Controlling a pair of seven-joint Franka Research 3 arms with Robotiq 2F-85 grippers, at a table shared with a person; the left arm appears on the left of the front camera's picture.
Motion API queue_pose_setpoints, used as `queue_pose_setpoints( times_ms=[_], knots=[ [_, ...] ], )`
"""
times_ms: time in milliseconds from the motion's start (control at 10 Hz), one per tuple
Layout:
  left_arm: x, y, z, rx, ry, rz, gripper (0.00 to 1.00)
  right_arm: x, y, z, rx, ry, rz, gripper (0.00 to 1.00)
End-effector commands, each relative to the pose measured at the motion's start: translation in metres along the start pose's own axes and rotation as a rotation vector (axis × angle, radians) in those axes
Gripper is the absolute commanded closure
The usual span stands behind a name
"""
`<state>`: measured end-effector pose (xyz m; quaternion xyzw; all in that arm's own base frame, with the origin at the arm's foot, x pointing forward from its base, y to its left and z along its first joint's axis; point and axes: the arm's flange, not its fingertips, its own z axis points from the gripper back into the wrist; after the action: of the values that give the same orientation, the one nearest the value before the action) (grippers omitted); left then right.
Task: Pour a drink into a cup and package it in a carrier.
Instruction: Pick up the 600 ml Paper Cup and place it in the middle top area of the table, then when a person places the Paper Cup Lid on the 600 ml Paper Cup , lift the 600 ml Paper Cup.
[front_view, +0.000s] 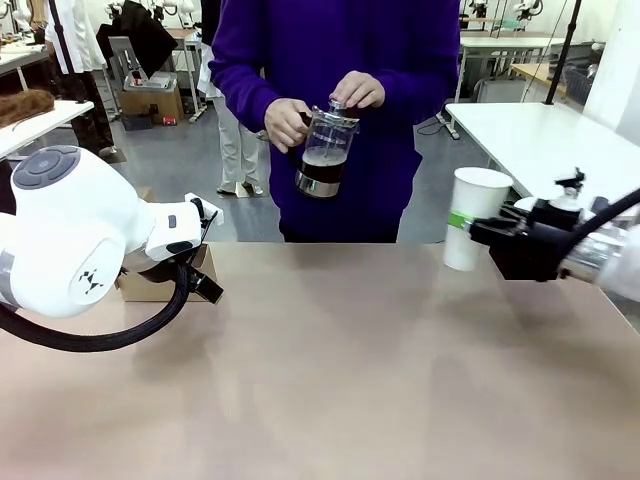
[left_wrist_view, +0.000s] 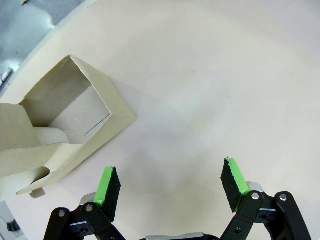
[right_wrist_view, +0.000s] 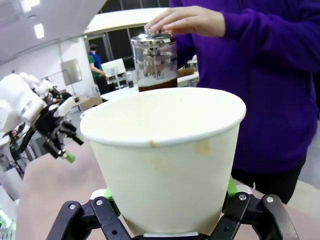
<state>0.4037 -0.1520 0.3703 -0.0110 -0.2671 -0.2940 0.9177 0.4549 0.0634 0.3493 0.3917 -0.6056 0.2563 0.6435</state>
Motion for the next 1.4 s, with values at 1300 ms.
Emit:
queue_pose_setpoints(
  times_ms=[1300],
  knots=[
    [0.0, 0.0, 0.0, -0.001, -0.001, 0.001, 0.0, -0.076, -0.085, -0.123, -0.072, 0.045, 0.013, 0.12]
  ],
)
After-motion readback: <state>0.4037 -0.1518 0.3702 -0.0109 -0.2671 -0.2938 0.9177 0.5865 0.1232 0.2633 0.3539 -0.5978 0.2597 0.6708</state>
